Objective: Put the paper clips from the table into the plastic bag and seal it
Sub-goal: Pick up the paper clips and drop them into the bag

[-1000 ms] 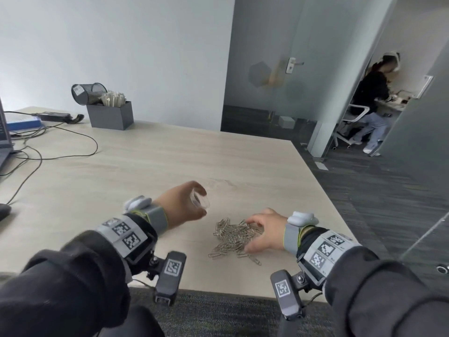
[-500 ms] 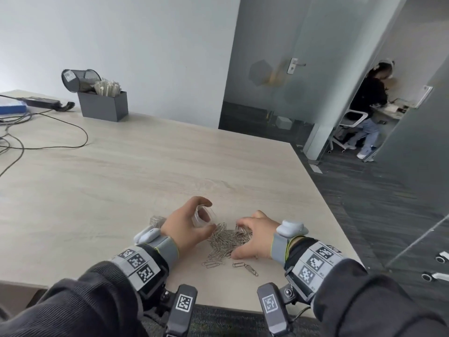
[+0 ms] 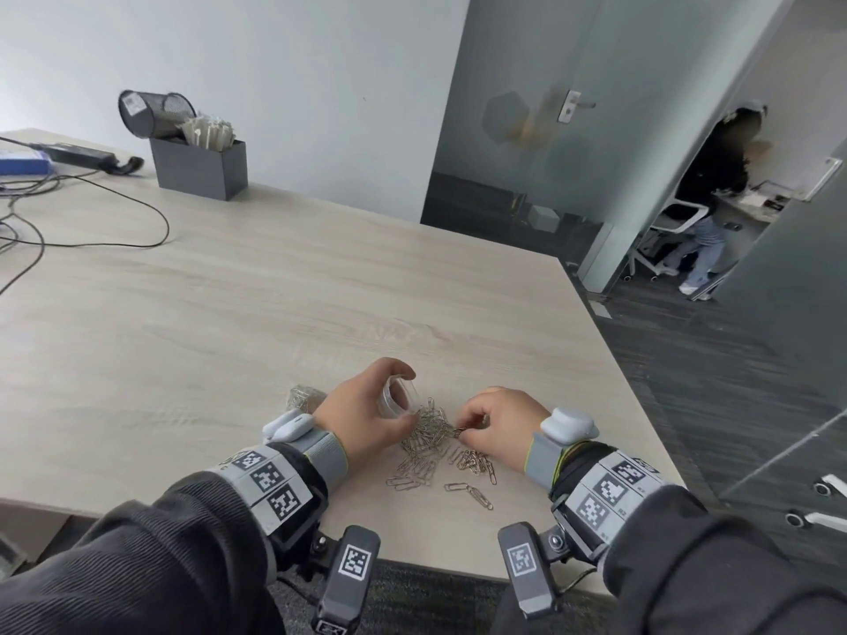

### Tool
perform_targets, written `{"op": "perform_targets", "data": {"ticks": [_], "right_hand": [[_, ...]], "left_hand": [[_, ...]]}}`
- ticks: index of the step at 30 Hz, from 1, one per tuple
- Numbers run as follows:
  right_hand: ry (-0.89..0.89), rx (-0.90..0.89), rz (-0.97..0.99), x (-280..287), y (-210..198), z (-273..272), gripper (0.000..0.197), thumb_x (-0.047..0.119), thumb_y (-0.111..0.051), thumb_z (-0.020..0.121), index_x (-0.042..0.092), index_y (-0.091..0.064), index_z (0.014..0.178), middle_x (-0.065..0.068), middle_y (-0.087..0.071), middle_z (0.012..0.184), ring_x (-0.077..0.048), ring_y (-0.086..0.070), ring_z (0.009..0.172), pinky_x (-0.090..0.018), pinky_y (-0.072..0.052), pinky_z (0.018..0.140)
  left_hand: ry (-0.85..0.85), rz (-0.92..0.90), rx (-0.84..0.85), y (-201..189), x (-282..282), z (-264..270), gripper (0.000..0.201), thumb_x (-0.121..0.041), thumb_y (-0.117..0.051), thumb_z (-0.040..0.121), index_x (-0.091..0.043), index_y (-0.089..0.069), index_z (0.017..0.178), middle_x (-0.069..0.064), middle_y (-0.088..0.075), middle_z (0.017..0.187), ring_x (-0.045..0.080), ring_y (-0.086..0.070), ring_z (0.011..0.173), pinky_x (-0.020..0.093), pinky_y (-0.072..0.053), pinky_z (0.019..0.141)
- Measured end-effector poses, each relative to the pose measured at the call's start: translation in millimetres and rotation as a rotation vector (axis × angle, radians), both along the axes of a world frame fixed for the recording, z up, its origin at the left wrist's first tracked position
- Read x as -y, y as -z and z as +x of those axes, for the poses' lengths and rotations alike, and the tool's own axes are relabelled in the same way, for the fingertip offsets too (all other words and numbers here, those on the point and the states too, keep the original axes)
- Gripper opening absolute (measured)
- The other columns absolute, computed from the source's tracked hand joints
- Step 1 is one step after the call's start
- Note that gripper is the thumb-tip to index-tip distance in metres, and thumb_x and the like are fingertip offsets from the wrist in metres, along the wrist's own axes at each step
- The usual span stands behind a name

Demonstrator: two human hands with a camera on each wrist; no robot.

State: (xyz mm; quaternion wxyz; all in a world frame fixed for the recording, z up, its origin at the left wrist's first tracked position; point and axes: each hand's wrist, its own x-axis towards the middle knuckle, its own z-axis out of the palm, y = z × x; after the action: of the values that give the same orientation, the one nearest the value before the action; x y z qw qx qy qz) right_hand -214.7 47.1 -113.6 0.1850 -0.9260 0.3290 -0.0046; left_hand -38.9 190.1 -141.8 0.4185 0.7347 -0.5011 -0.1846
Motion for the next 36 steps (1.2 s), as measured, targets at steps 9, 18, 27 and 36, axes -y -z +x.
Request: {"op": "perform_targets", "data": {"ticks": [9,18,27,36], "right_hand": [[0.122,0.044,0.114,4.2,-0.5,-0.6,0.013,0.015,-0.068,0.075,0.028,-0.068,0.075,0.013,-0.062,0.066,0.007,-0.051,0.046,-0.007,-0.034,0.043],[0.15,0.343,0.411,-5.3,-24.6,23.0,0.011,0.009,-0.07,0.077,0.019,-0.069,0.075,0.0,-0.061,0.064,-0.022,-0.054,0.056,-0.027,-0.043,0.042],[0.051,0.428,0.497,-37.1,-24.4,56.4,0.013,0.012,-0.074,0.074,0.023,-0.073,0.082,0.012,-0.063,0.06,-0.018,-0.058,0.059,-0.029,-0.045,0.048],[0.157,0.263,0.211,-9.2,-23.2,28.8,0.015,0.033,-0.074,0.08,0.028,-0.072,0.094,0.012,-0.066,0.079,-0.003,-0.057,0.062,-0.024,-0.049,0.062]], "left_hand": [[-0.024,0.055,0.064,3.0,5.4,-6.1,0.046,-0.045,-0.061,0.068,-0.042,-0.052,0.114,-0.016,-0.069,0.087,0.008,-0.067,0.081,0.029,-0.054,0.078],[-0.029,0.089,0.161,-0.8,4.1,-6.8,0.048,-0.049,-0.06,0.07,-0.041,-0.05,0.117,-0.016,-0.069,0.091,0.009,-0.065,0.088,0.032,-0.042,0.097],[-0.072,0.081,0.137,-7.2,2.5,-9.6,0.045,-0.046,-0.063,0.073,-0.036,-0.052,0.115,-0.013,-0.068,0.088,0.016,-0.066,0.092,0.034,-0.04,0.099],[-0.092,0.059,0.03,-8.2,0.5,-0.1,0.048,-0.05,-0.059,0.067,-0.04,-0.051,0.114,-0.013,-0.069,0.089,0.013,-0.066,0.085,0.039,-0.047,0.094]]}}
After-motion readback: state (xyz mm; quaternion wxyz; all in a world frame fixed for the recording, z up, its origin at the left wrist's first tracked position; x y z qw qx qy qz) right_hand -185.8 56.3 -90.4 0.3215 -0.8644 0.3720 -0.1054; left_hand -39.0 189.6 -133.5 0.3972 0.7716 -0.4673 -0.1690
